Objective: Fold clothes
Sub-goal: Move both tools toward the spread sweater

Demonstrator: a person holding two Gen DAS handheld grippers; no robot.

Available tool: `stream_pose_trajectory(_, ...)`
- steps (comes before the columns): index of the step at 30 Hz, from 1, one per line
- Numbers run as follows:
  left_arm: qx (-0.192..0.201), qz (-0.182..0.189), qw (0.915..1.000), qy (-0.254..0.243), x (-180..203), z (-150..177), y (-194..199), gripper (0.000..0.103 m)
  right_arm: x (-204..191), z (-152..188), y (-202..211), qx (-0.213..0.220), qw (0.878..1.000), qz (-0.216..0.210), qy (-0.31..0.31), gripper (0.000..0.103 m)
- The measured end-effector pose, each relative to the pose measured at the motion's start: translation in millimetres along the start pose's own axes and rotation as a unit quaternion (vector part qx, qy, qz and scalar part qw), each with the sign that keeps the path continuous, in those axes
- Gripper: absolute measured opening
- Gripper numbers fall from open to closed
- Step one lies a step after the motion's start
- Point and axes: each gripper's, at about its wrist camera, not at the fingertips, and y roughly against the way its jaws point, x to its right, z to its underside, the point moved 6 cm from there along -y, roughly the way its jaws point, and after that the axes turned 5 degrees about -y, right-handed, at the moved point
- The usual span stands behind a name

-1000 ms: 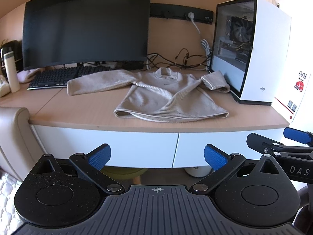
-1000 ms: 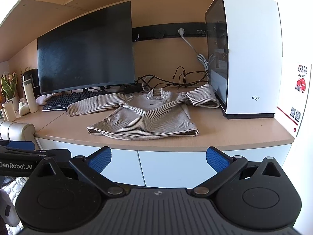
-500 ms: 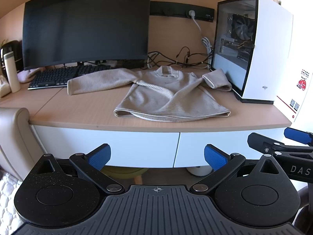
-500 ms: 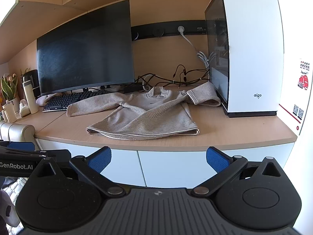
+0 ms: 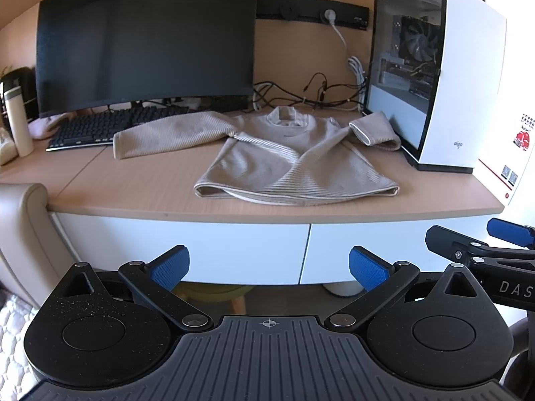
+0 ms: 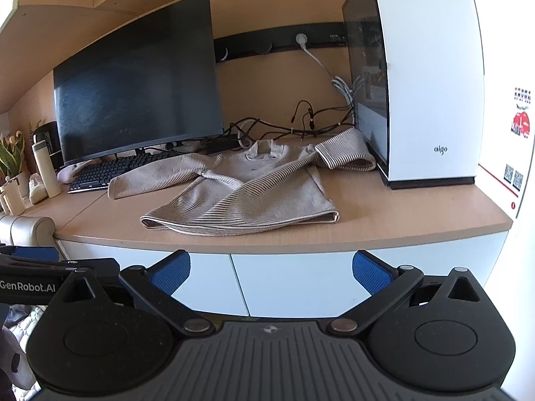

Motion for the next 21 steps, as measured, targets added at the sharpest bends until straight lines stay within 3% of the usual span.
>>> stream_pose_trajectory(8,-0.037,0.006,0.9993,0.006,-7.3,-0.4,-28.7,0.103,2.8,0.2,-35.8,-0.027,0.999,0.009,-0.013,0.103)
stream_pose_trajectory(21,-0.084,0.025,0.9962,0.003,-4.0,-28.0,-105.6,0.103,10.0,-13.0,-116.3,-0.069,0.997,0.035,-0.025,0.103)
